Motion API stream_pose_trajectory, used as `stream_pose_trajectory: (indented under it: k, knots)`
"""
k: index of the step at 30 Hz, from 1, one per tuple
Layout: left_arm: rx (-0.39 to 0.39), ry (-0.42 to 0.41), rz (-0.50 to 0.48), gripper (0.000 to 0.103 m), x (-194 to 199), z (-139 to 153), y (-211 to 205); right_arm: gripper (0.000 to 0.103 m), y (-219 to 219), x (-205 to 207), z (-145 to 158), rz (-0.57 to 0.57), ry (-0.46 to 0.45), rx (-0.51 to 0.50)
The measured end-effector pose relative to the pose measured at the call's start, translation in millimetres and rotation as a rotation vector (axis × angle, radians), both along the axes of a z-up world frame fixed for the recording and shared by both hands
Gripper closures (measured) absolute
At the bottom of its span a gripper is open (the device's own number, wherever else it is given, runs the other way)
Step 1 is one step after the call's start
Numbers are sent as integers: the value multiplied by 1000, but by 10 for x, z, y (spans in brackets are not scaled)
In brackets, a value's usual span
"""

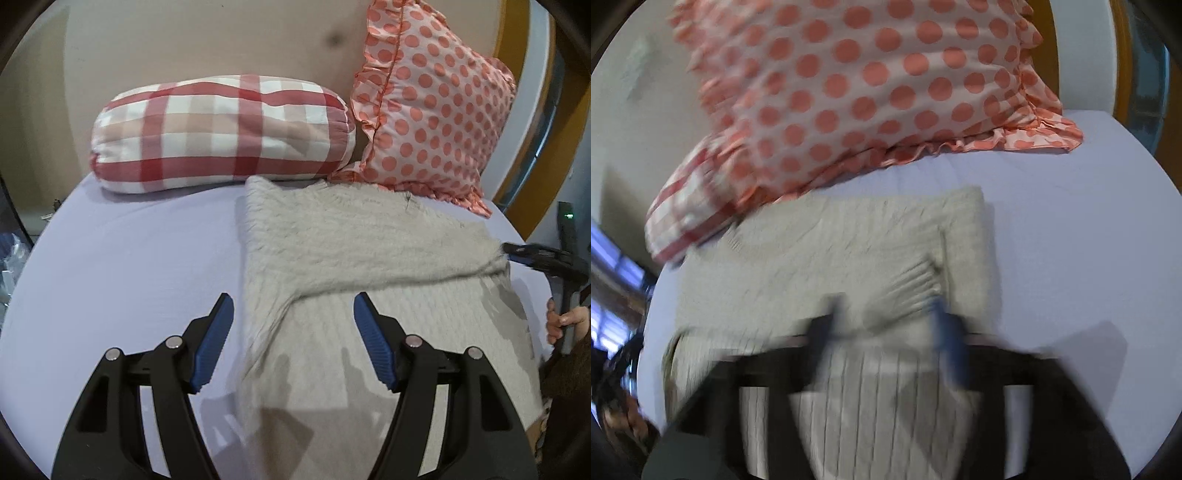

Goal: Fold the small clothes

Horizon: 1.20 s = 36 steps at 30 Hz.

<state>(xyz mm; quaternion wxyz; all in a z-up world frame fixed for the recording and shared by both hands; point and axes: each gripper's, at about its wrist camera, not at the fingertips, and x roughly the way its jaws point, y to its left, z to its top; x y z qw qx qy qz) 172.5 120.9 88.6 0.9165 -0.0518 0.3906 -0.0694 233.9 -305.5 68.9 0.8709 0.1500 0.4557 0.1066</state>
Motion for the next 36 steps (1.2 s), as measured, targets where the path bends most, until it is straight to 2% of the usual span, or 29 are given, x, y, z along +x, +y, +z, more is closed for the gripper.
stream_pose_trajectory:
  k: [3,6,8,9,13,16,20,22,24,25,26,27,28,29,31,34,36]
  knots:
    - [-11,36,-35,33,-324,-88,149,8,-15,-497,82,83,-28,17]
    - [-52,98,-45,33,-674,-285,247,22,-92,-957,29,117,0,31]
    - [-87,130,-44,33,-849,-406,269,24,-143,-1189,-63,116,37,50]
    - [-109,144,-47,33,-946,-468,266,29,-153,-1290,-109,119,49,64]
    - [-175,170,-65,33,-1219,-618,170,32,-109,-1571,-257,129,82,56]
    - [-186,154,-62,33,-1343,-638,124,33,-90,-1715,-293,130,56,71]
    - [-266,159,-77,33,-1431,-642,88,38,-65,-1874,-327,164,52,166]
    - [-302,173,-93,34,-1471,-648,24,51,-24,-1951,-345,200,64,228]
    - [-337,192,-102,39,-1497,-660,-29,52,8,-2033,-373,221,69,287]
    - [-347,195,-98,41,-1506,-664,-38,58,10,-2070,-383,225,64,303]
    - [-363,204,-86,50,-1514,-676,-42,63,-4,-2100,-423,225,70,346]
    - [-381,215,-74,70,-1516,-699,-40,73,-12,-2111,-448,223,78,369]
    - [-424,249,-61,85,-1505,-767,-30,87,-25,-2121,-491,219,88,402]
    - [-451,263,-52,92,-1496,-810,-27,91,-22,-2130,-552,219,103,432]
    - [-463,254,-44,93,-1501,-811,-24,92,-12,-2160,-562,210,92,439]
    - [-521,237,-62,93,-1458,-700,23,93,-88,-2148,-425,185,37,533]
    - [-559,206,-69,93,-1405,-584,93,93,-166,-2091,-238,172,-30,601]
